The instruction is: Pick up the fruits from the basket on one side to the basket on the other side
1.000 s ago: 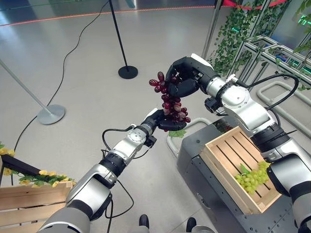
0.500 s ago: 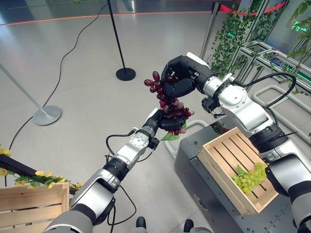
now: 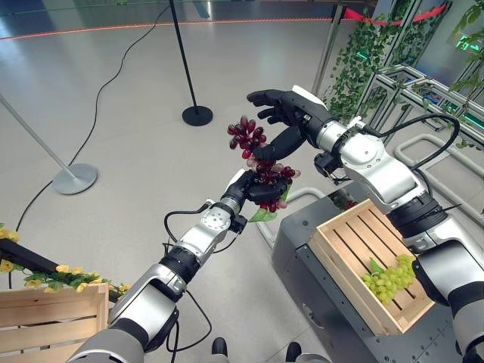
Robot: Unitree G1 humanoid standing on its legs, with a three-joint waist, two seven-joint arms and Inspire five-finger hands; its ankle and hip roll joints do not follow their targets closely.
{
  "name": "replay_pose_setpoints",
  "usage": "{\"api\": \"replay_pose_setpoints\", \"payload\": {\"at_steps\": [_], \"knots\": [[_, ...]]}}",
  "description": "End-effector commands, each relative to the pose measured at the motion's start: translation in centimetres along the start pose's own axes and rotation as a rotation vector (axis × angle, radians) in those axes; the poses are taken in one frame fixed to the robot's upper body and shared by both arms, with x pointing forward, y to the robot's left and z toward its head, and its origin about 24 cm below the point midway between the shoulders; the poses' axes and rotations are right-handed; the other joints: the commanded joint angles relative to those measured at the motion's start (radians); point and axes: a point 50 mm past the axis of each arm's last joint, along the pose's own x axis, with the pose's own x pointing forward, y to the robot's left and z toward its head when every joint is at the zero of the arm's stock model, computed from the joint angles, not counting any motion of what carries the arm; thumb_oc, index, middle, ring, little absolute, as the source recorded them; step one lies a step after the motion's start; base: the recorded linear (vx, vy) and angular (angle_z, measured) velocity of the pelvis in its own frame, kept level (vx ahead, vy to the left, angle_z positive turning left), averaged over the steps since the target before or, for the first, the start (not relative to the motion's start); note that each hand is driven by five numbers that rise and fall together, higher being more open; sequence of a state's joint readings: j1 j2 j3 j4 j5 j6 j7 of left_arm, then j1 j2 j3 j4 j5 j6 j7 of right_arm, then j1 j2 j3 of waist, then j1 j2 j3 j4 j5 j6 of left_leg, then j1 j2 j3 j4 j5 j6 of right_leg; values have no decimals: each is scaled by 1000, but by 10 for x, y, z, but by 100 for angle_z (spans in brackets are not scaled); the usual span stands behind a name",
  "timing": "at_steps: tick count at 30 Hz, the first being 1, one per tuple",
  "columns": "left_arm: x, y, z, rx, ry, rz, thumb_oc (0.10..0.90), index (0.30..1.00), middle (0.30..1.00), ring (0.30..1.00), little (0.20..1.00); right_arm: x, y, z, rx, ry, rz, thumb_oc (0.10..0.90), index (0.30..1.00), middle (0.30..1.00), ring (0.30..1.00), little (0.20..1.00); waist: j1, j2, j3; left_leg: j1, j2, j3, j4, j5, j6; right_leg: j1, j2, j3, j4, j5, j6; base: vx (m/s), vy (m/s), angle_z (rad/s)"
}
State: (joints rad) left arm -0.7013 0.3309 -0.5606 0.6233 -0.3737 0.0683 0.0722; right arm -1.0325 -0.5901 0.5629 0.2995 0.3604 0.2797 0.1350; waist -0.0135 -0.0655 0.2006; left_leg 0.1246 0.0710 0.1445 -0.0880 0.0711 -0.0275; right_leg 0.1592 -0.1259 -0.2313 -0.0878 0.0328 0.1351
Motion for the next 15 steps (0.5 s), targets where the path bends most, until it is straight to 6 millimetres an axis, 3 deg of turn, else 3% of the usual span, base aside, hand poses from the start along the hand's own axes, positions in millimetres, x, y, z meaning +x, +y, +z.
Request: {"api": "replay_pose_setpoints", "payload": {"at_steps": [1,7,15], "knots": [[5,9,38,-66,-222,44,400,300,300,300,300,5,-44,24,-26,-15,-163,800,900,900,900,900,20,-6,-170,20,55,-17,1,-53,-65,-4,-26,36,0,10,-5,-2,6,5],[4,11,33,-67,-202,60,400,300,300,300,300,-1,-61,-9,-144,164,-222,800,900,900,900,900,30,-7,-169,16,53,-22,1,-49,-64,-3,-30,26,0,13,-3,0,0,0],[-3,16,19,-76,-174,62,400,300,300,300,300,-16,-63,-49,23,195,-307,800,900,900,900,900,54,-2,-155,12,44,-46,1,-52,-57,7,-38,8,0,11,-4,4,7,2]]}}
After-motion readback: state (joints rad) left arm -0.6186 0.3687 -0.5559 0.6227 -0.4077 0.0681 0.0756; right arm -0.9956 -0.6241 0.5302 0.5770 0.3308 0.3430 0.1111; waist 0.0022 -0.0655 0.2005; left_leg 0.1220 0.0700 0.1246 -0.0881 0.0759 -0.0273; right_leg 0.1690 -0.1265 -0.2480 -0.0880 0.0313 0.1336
